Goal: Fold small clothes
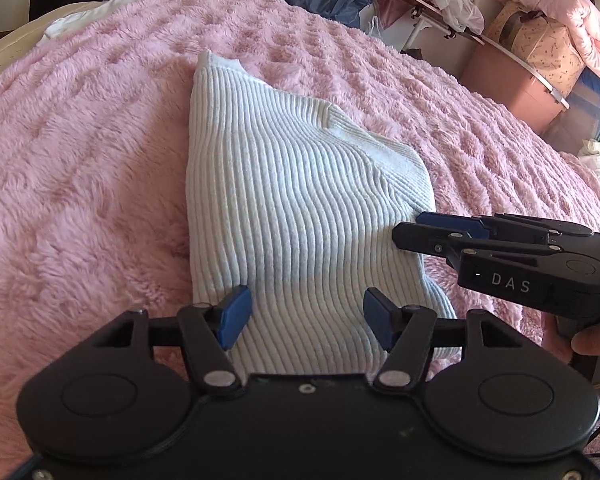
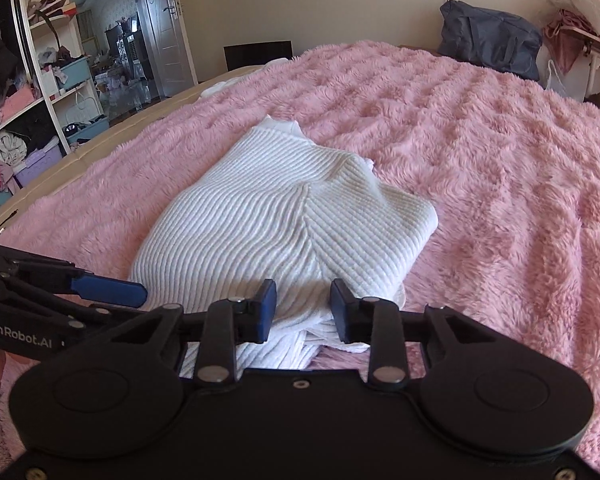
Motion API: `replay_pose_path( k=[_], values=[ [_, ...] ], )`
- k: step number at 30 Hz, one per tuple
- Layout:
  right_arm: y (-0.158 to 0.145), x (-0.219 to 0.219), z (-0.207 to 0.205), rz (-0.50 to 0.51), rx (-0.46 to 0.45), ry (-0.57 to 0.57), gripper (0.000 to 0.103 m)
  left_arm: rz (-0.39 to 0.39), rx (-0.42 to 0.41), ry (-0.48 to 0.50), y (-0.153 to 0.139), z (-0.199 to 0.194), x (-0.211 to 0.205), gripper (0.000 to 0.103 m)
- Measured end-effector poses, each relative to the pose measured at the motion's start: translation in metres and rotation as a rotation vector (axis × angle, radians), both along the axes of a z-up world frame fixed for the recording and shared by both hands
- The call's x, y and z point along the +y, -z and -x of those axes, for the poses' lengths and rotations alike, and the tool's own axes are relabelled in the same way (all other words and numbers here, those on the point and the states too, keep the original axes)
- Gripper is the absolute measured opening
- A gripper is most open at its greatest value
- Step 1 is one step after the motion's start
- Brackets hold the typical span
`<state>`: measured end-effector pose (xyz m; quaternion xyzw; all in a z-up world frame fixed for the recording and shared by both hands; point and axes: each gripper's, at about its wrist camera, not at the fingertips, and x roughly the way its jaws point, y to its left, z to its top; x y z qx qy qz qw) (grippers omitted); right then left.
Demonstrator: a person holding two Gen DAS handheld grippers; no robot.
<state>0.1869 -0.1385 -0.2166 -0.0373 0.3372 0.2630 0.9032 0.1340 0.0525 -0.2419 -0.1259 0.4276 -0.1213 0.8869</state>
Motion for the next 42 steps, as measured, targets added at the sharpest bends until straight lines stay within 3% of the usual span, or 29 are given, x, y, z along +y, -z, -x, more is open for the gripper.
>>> replay_pose_path(
  k=[6,10,14,19,24,28,35,39,42],
  values=[
    [0.004,-0.004,0.001,-0.054,0.019,0.035,0.031,0.005,-0.006,0.020,-0.010,-0.002,0.001,0.065],
    [-0.019,-0.004,0.000,-0.112,-0.027,0.029,0.032,0.011,-0.103,0.012,-0.041,-0.007,0.008,0.066],
    [-0.038,0.006,-0.020,-0.121,-0.074,0.042,0.032,-0.002,-0.107,-0.019,-0.054,-0.034,0.013,0.066],
    [-0.034,0.020,-0.045,-0.043,-0.083,0.081,0.032,0.002,-0.040,-0.041,-0.044,-0.066,0.012,0.065],
    [-0.016,0.022,-0.058,0.031,-0.055,0.110,0.032,-0.009,-0.031,-0.051,-0.032,-0.074,0.010,0.066],
    [-0.003,0.011,-0.065,-0.003,-0.021,0.138,0.032,-0.009,-0.027,-0.048,-0.025,-0.078,0.008,0.066],
    [-0.012,0.004,-0.057,-0.061,-0.026,0.138,0.032,-0.029,-0.058,-0.059,-0.033,-0.069,0.005,0.066],
    [-0.032,0.007,-0.029,-0.049,-0.091,0.074,0.032,-0.032,-0.072,-0.097,-0.054,-0.044,0.013,0.066],
    [-0.043,0.009,0.001,-0.014,-0.131,0.009,0.032,0.040,-0.069,-0.132,-0.062,-0.015,0.023,0.066]
  ],
)
